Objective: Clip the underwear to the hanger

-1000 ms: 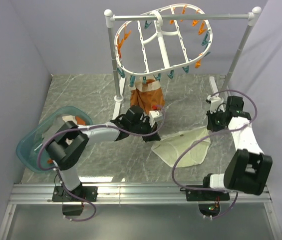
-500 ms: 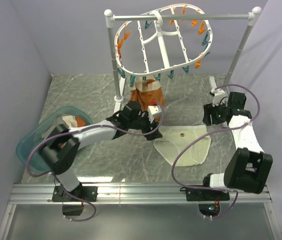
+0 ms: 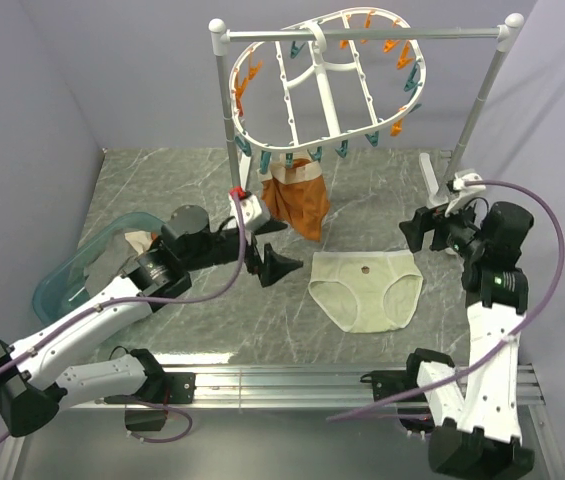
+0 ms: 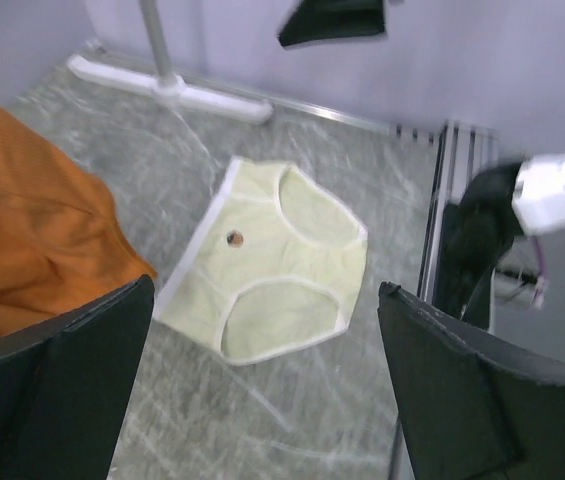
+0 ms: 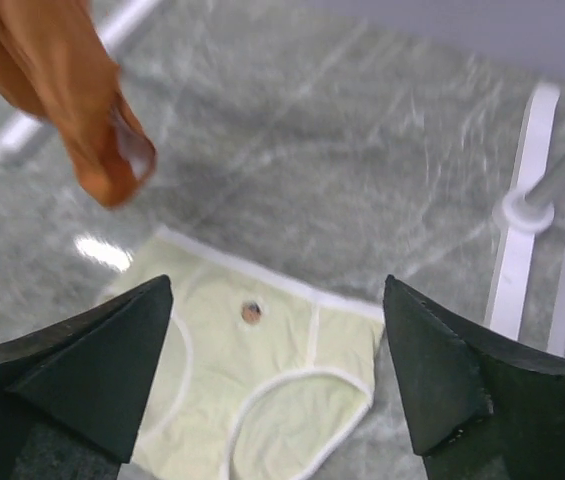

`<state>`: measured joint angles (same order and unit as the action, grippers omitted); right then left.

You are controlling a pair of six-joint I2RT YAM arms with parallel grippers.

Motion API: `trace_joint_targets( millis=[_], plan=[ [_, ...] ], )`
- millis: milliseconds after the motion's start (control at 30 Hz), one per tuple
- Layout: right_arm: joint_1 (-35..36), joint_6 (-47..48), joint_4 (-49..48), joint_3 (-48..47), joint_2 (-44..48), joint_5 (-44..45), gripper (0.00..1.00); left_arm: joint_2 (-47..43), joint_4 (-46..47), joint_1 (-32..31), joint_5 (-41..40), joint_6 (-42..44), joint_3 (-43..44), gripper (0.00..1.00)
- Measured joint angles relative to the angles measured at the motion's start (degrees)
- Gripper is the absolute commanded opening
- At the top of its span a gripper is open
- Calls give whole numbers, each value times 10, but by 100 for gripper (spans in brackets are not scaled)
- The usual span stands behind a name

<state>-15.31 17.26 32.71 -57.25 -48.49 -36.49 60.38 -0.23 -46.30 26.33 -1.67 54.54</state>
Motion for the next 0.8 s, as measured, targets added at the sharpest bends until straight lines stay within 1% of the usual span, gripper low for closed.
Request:
trace_joint_targets(
  millis=[67,100,167,200,267,367,400,467,600,700,767,800],
  plan=[
    [0,-41,-28,4,28,-10,96,-5,-3,0,-24,-33,23,99],
    [0,-65,-50,7,41,-17,95,-4,-3,0,-32,-42,33,99],
    [0,-99,-89,16,54,-39,91,7,-5,0,-36,-50,59,99],
    [0,-115,-108,19,58,-52,87,17,0,0,-36,-51,72,99],
    [0,-145,-154,27,57,-75,86,35,22,-2,-42,-54,86,95],
    [0,-183,-234,50,38,-101,85,71,80,-16,-90,-53,86,79],
    [0,-193,-255,54,28,-106,85,87,102,-25,-112,-48,86,65],
    [0,-208,-292,54,3,-113,85,125,150,-42,-159,-35,87,55],
    [0,-220,-330,53,-45,-117,84,207,231,-57,-234,-12,97,55],
    [6,-218,-343,44,-63,-118,82,266,264,-57,-279,-10,131,57],
    [17,-214,-355,40,-68,-117,80,290,290,-56,-301,-11,144,55],
    [26,-210,-364,39,-69,-116,77,297,302,-56,-309,-12,147,52]
  ],
)
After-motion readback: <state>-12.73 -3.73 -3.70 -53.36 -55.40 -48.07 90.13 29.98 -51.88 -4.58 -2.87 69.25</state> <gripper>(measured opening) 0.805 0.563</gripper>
